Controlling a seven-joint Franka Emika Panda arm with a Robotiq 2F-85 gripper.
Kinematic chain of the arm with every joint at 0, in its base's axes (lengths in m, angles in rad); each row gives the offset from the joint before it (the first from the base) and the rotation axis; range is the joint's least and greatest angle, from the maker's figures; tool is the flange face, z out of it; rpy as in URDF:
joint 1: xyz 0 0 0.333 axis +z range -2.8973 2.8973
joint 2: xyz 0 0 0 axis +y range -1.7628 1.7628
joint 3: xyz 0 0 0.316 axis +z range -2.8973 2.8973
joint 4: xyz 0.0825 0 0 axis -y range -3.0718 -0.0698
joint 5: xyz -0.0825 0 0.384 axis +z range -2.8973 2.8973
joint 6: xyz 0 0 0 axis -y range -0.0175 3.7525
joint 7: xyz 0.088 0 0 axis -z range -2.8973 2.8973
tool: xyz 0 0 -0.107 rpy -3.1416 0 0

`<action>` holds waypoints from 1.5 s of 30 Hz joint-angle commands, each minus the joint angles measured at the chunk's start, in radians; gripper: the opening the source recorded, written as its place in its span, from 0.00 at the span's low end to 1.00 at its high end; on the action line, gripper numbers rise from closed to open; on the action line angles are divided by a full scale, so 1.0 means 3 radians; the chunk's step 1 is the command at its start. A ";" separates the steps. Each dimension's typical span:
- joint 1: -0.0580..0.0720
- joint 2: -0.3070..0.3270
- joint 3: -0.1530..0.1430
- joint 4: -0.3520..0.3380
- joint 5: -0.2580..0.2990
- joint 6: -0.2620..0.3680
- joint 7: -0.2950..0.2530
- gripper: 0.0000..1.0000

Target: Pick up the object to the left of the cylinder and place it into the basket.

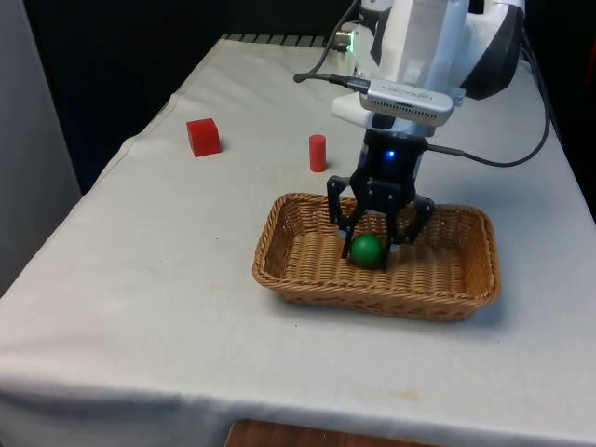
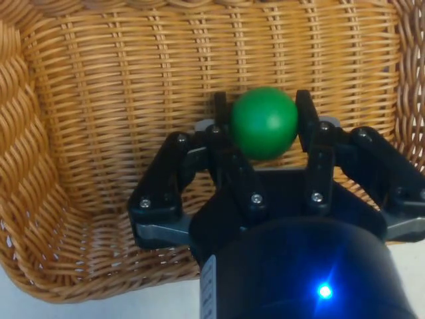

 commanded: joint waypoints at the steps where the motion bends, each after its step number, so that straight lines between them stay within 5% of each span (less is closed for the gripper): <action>1: 0.0010 0.0003 -0.0010 0.0003 -0.0003 0.0007 0.0007 0.00; 9: 0.0007 0.0013 -0.0003 0.0017 0.0000 -0.0003 0.0007 0.06; 11: 0.0007 0.0017 -0.0003 0.0020 0.0000 -0.0003 0.0007 0.25; 12: 0.0003 0.0017 0.0000 0.0020 0.0000 -0.0007 0.0007 0.44; 18: 0.0003 0.0020 0.0000 0.0023 0.0000 -0.0007 0.0007 0.99; 45: 0.0037 -0.0223 -0.0107 0.0083 -0.0003 -0.0317 -0.0003 1.00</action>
